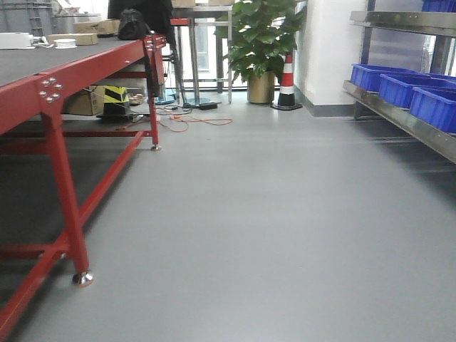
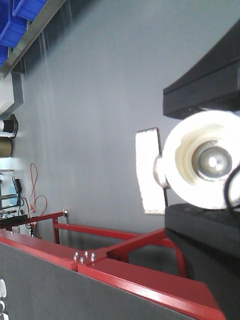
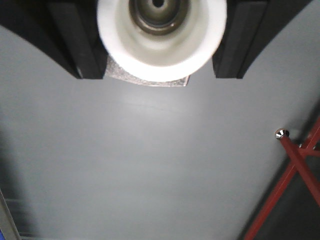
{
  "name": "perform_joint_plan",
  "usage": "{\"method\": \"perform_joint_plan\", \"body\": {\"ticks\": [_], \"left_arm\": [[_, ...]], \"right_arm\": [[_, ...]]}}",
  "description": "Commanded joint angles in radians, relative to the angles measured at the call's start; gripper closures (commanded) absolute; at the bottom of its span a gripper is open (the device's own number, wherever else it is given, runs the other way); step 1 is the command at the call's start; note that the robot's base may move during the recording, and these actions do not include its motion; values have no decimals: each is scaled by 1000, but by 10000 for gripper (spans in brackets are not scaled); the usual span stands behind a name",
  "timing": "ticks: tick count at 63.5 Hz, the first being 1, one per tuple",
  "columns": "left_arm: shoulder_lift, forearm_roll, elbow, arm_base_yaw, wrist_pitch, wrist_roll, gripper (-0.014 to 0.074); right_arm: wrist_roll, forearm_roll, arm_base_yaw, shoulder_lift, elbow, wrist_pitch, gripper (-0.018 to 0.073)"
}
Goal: Place valve from conveyor to right shelf box
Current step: 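Drive the base to the shelf of blue boxes holding both valves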
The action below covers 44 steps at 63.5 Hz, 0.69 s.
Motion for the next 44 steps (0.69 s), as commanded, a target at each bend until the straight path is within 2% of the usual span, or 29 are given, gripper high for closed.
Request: {"method": "perform_joint_plan", "body": {"ticks": [1, 44], "left_arm": [[-12, -6, -7, -4, -56, -4, 707], [-12, -6, -7, -4, -56, -4, 707]], "right_arm": [[1, 0, -2, -11, -18, -66, 713], [1, 0, -2, -11, -18, -66, 713]]}}
